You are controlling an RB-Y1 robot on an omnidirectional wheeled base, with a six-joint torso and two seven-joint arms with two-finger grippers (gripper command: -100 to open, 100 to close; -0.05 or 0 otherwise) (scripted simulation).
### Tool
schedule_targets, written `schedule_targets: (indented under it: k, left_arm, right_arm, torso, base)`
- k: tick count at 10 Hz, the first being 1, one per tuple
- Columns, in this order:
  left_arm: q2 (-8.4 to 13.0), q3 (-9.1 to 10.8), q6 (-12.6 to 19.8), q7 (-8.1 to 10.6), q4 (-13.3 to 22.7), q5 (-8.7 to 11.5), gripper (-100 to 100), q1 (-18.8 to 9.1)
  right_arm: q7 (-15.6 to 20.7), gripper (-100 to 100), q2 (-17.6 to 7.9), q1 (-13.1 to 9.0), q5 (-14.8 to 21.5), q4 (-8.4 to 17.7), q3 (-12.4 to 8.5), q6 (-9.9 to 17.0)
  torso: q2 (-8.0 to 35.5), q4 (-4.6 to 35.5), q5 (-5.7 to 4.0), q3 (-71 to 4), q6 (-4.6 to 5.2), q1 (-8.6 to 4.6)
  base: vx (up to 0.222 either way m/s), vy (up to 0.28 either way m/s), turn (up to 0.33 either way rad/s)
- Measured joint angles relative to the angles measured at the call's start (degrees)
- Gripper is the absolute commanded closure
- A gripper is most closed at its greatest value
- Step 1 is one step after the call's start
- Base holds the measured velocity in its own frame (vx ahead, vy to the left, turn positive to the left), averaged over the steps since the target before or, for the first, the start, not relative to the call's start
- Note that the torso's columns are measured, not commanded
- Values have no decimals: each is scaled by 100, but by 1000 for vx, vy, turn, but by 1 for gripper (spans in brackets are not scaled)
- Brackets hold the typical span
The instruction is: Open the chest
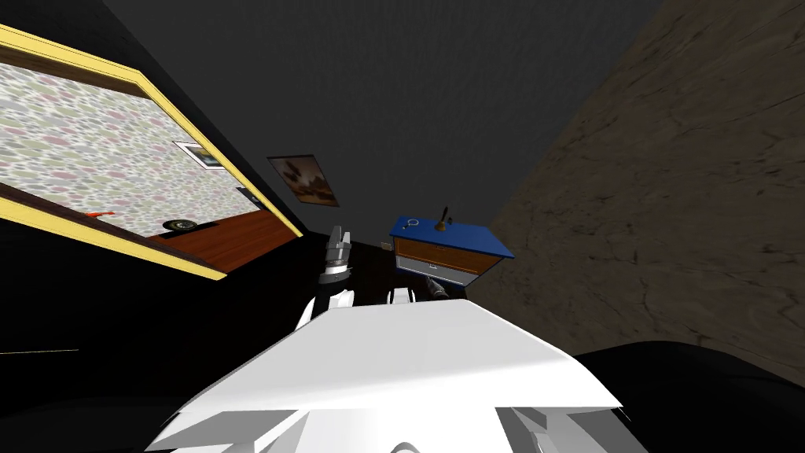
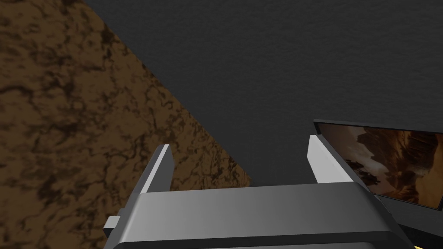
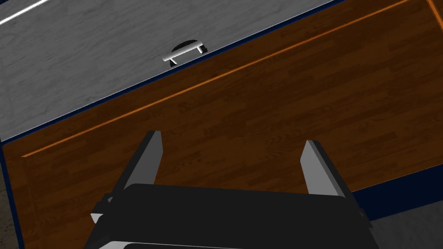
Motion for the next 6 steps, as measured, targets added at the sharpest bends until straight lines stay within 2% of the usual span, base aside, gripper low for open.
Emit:
schedule_targets:
  k: [2, 4, 5, 6]
  left_arm:
    - [0, 1, 0, 0, 0, 0, 0, 0]
    - [0, 0, 0, 0, 0, 0, 0, 1]
    - [0, 1, 0, 0, 0, 0, 0, 1]
    - [0, 0, 0, 0, 0, 0, 0, 0]
  right_arm:
    - [12, -100, -30, -10, 190, 86, 91, 310]
    - [-17, -100, -109, -37, 510, 376, 190, 591]
    - [27, -100, -144, -39, 498, 348, 221, 758]
    - [55, -100, -135, -93, 634, 509, 309, 957]
  torso:
    - [2, 1, -1, 0, 2, -7]
    - [-2, 0, 0, -2, 2, -3]
    - [3, 1, 0, 1, 3, -6]
    - [-2, 0, -1, -1, -1, -1]
  base:
    - [21, 14, 69]
    - [21, 12, 40]
    - [29, 18, 118]
    - [31, 15, 89]
